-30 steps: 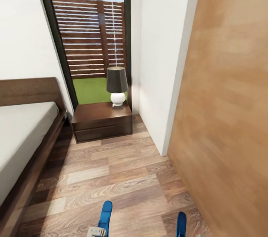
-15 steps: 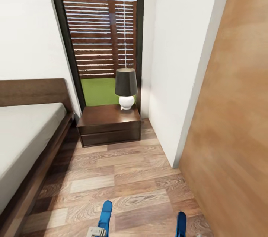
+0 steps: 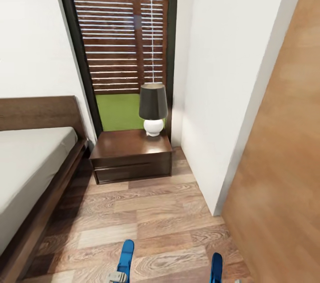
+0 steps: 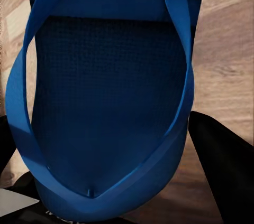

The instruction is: In the bedroom, move the book from the bed onto either nightstand, and place the two sandals side by side next to the bed.

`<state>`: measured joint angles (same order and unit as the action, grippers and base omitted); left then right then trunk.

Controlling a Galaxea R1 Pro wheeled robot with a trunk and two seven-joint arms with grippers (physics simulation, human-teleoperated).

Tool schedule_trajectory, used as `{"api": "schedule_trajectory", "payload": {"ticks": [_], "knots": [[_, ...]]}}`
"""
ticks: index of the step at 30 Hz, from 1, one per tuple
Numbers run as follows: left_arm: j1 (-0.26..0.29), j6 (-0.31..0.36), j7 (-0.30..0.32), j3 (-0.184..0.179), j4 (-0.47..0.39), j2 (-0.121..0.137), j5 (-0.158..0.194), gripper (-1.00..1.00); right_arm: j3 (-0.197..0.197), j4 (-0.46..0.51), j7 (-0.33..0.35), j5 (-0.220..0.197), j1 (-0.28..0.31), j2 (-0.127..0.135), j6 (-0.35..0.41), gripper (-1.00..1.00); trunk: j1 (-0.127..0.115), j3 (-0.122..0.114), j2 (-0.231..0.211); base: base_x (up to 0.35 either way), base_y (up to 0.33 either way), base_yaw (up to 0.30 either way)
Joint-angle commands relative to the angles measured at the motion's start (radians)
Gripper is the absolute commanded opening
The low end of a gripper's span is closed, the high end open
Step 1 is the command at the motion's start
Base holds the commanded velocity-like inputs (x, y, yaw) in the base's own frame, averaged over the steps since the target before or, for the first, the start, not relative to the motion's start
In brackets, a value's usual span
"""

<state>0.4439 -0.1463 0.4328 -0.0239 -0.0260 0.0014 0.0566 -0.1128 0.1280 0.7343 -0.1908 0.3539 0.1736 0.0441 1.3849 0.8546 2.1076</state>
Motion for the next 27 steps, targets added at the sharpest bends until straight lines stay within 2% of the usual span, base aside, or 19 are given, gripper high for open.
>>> {"api": "schedule_trajectory", "payload": {"ticks": [1,7,27], "knots": [[0.001,-0.002,0.004,-0.002,0.001,0.000,0.005,-1.00,-0.008,0.000,0.005,-0.001,0.000,0.000,0.005,-1.00,0.000,0.001,0.000,0.328,0.000,0.251],[0.001,-0.002,0.004,-0.002,0.001,0.000,0.004,-1.00,-0.008,-0.001,0.005,-0.001,0.000,0.000,0.005,-1.00,0.000,0.001,0.000,0.328,0.000,0.168],[0.001,-0.002,0.001,-0.002,0.001,0.000,0.004,-1.00,-0.008,-0.001,0.005,0.000,0.000,0.000,0.005,-1.00,0.000,0.001,0.000,0.326,-0.023,0.005]]}}
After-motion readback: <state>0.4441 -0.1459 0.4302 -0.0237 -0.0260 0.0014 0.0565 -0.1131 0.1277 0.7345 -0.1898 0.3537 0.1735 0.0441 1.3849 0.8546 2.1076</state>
